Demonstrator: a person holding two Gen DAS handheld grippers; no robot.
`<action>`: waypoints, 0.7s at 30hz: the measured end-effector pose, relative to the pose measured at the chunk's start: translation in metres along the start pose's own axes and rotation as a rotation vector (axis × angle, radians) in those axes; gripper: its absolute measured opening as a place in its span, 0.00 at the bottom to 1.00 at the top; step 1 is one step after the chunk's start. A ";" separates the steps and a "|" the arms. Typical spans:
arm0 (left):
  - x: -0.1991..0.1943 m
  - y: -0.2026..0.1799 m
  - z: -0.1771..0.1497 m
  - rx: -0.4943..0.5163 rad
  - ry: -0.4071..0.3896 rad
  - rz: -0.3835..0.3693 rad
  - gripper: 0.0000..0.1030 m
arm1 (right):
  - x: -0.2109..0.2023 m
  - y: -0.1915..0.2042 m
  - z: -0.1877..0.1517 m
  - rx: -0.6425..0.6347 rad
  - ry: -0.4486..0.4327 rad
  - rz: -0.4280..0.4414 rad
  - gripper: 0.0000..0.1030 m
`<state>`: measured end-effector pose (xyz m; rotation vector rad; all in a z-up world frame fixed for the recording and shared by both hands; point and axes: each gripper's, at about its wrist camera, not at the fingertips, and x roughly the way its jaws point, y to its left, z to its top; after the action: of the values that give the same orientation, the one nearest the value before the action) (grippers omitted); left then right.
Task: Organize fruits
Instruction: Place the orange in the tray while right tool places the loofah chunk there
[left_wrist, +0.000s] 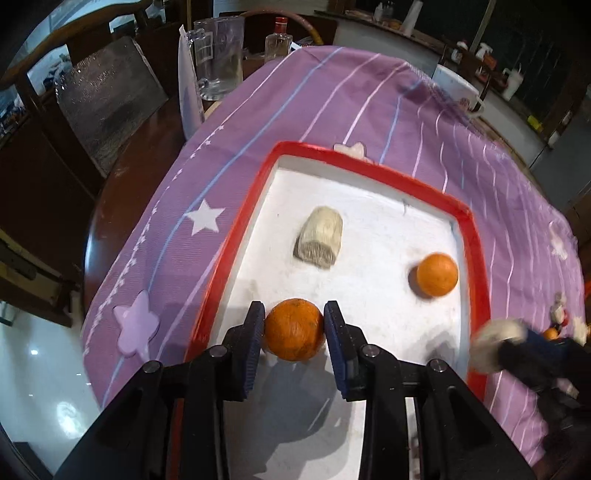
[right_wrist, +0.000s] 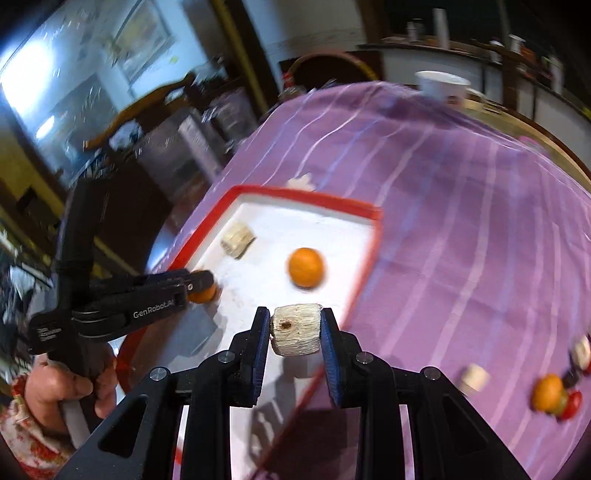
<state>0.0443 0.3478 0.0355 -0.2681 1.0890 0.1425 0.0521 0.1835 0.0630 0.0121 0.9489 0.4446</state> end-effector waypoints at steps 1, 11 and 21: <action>0.001 0.002 0.003 0.002 -0.005 -0.005 0.32 | 0.012 0.005 0.002 -0.005 0.016 0.001 0.29; -0.015 0.014 0.013 -0.043 -0.043 -0.036 0.53 | 0.045 0.018 0.006 -0.003 0.063 0.033 0.31; -0.055 0.017 0.003 -0.120 -0.095 -0.039 0.59 | 0.009 0.007 0.008 0.031 -0.006 0.007 0.43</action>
<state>0.0175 0.3659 0.0827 -0.3866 0.9819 0.1838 0.0605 0.1953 0.0624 0.0446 0.9495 0.4364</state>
